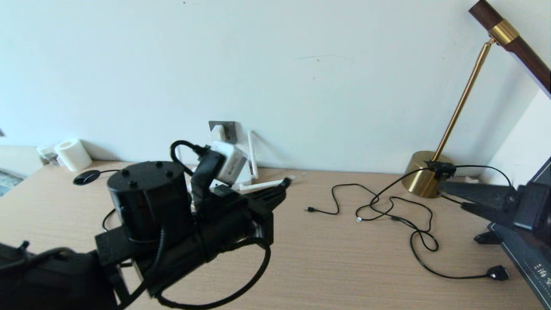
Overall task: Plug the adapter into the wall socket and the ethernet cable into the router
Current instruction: Align cable and router interface
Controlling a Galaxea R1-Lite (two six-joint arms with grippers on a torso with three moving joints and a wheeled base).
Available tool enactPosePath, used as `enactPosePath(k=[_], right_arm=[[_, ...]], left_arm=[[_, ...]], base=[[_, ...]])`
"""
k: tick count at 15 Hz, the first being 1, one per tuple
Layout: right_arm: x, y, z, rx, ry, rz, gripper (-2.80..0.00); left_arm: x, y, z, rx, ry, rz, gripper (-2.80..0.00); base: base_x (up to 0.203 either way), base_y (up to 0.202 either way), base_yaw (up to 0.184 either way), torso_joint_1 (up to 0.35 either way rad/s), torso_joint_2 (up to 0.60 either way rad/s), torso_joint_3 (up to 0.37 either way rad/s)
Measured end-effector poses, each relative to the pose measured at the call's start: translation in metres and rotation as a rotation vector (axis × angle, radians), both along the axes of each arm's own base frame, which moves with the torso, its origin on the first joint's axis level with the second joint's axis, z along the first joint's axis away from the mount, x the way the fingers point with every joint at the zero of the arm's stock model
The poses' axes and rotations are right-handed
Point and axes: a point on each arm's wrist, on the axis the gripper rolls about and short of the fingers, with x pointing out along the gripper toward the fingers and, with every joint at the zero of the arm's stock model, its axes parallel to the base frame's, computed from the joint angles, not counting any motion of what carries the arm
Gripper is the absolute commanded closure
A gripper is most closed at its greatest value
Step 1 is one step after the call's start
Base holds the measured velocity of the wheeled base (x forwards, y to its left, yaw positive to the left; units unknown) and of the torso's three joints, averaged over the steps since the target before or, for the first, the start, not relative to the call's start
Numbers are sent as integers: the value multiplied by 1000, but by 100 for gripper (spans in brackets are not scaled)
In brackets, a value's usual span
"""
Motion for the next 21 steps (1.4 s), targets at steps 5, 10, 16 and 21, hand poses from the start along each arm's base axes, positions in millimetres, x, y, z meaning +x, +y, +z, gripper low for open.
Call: enactPosePath(k=[5,10,16,21], right_arm=[[-91,-34,-53,-574,-202,-199,-280],[-138,-48,-125,-670,-158,-254,-280],[-140,-46,-141,-696,-150,-107,-280],[-137,-46,-140,-757,-53,-279,-280]], left_arm=[[-11,23,-42,-4,197,247,0],[16,42,-85,28,315,550,0],[38,70,-126,123,391,751,0],[46,67,-142,129,384,783,0]], base=[[0,0,0,0,0,0],[0,0,0,0,0,0],[0,0,0,0,0,0],[0,0,0,0,0,0]])
